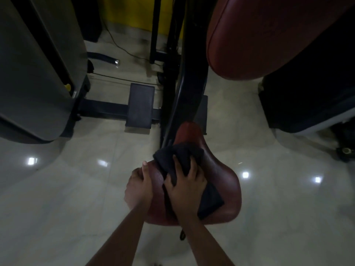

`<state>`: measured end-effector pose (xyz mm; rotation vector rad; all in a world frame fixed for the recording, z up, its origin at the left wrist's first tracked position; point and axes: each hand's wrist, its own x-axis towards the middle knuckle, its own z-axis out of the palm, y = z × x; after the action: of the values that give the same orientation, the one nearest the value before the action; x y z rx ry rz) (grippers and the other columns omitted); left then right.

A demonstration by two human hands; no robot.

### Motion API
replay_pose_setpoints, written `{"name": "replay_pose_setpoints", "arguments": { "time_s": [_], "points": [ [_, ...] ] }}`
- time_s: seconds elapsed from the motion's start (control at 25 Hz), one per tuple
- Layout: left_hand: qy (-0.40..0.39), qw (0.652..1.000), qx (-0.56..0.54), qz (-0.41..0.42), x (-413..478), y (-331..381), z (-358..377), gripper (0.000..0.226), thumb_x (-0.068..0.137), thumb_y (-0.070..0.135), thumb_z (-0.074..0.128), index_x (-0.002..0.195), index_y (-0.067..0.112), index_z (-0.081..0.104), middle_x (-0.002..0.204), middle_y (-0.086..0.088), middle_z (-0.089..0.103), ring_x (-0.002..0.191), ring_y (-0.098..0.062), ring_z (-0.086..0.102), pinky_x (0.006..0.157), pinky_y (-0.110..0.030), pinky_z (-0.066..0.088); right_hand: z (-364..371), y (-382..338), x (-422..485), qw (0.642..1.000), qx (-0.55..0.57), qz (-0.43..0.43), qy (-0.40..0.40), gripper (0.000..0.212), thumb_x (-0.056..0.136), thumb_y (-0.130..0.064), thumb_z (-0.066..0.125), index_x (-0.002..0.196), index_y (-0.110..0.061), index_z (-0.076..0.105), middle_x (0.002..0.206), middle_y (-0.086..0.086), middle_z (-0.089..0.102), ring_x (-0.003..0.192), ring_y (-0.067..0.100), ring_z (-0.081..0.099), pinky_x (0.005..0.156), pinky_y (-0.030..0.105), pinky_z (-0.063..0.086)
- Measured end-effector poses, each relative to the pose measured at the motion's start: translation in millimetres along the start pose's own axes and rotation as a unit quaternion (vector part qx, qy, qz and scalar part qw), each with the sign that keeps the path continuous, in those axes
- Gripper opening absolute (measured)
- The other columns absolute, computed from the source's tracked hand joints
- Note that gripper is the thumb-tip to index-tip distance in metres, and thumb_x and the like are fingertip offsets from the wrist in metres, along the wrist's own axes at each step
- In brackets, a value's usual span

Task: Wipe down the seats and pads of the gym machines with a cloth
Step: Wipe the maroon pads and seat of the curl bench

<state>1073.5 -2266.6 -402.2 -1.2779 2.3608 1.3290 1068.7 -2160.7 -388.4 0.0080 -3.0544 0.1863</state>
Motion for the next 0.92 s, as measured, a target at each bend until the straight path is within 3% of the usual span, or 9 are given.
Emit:
{"name": "replay_pose_setpoints", "arguments": {
  "time_s": [0.2,0.32,0.44,0.6,0.72,0.8,0.92],
  "points": [
    [-0.123,0.981,-0.148,0.029,-10,-7,-26,0.053,0.098,0.046,0.025,0.134,0.015,0.047,0.138,-0.014,0.049,0.127,-0.032,0.046,0.107,-0.040,0.034,-26,-21,-31,0.997,0.046,0.002,-0.062,0.049,0.077,-0.039,0.035,0.122,-0.033,0.054,0.113,0.011,0.063,0.082,0.032,0.063,0.067,0.039,0.052],
    [-0.153,0.975,-0.147,0.070,-40,-12,-63,0.045,0.098,0.041,0.033,0.129,0.014,0.052,0.131,-0.007,0.054,0.121,-0.026,0.050,0.101,-0.036,0.040,-62,-15,-42,0.983,0.165,0.052,-0.065,0.054,0.078,-0.038,0.034,0.125,-0.025,0.059,0.121,0.016,0.059,0.096,0.039,0.059,0.078,0.045,0.049],
    [-0.187,0.962,-0.188,0.071,-88,5,-101,0.037,0.097,0.040,0.038,0.122,0.019,0.057,0.122,-0.002,0.058,0.114,-0.022,0.054,0.092,-0.031,0.041,-115,-6,-65,0.958,0.264,0.110,-0.014,0.056,0.082,-0.042,0.034,0.129,-0.020,0.055,0.127,0.019,0.054,0.109,0.040,0.052,0.089,0.042,0.043],
    [-0.241,0.949,-0.194,0.062,-155,41,-115,0.048,0.097,0.039,0.042,0.137,0.013,0.046,0.138,-0.005,0.047,0.129,-0.025,0.043,0.112,-0.040,0.032,-182,30,-100,0.927,0.332,0.161,0.059,0.060,0.083,-0.047,0.029,0.134,-0.022,0.049,0.128,0.017,0.051,0.111,0.035,0.049,0.091,0.036,0.038],
    [-0.286,0.932,-0.167,0.147,-201,63,-87,0.041,0.100,0.022,0.036,0.138,0.007,0.041,0.144,-0.008,0.043,0.133,-0.022,0.039,0.115,-0.030,0.025,-222,79,-122,0.887,0.380,0.238,0.108,0.054,0.086,-0.043,0.038,0.137,-0.025,0.044,0.127,0.016,0.049,0.112,0.031,0.047,0.091,0.026,0.033],
    [-0.328,0.917,-0.156,0.166,-239,84,-57,0.040,0.101,0.018,0.033,0.138,0.007,0.040,0.141,-0.004,0.044,0.131,-0.020,0.040,0.106,-0.020,0.026,-241,126,-139,0.853,0.411,0.282,0.156,0.049,0.089,-0.033,0.044,0.137,-0.024,0.043,0.126,0.017,0.049,0.115,0.031,0.047,0.095,0.030,0.035],
    [-0.368,0.899,-0.161,0.174,-309,117,-4,0.042,0.100,0.029,0.038,0.137,0.011,0.045,0.137,0.000,0.047,0.130,-0.019,0.041,0.113,-0.031,0.026,-271,204,-165,0.822,0.426,0.314,0.211,0.042,0.095,-0.018,0.051,0.137,-0.019,0.044,0.129,0.016,0.049,0.118,0.030,0.047,0.097,0.033,0.037]
  ]
}}
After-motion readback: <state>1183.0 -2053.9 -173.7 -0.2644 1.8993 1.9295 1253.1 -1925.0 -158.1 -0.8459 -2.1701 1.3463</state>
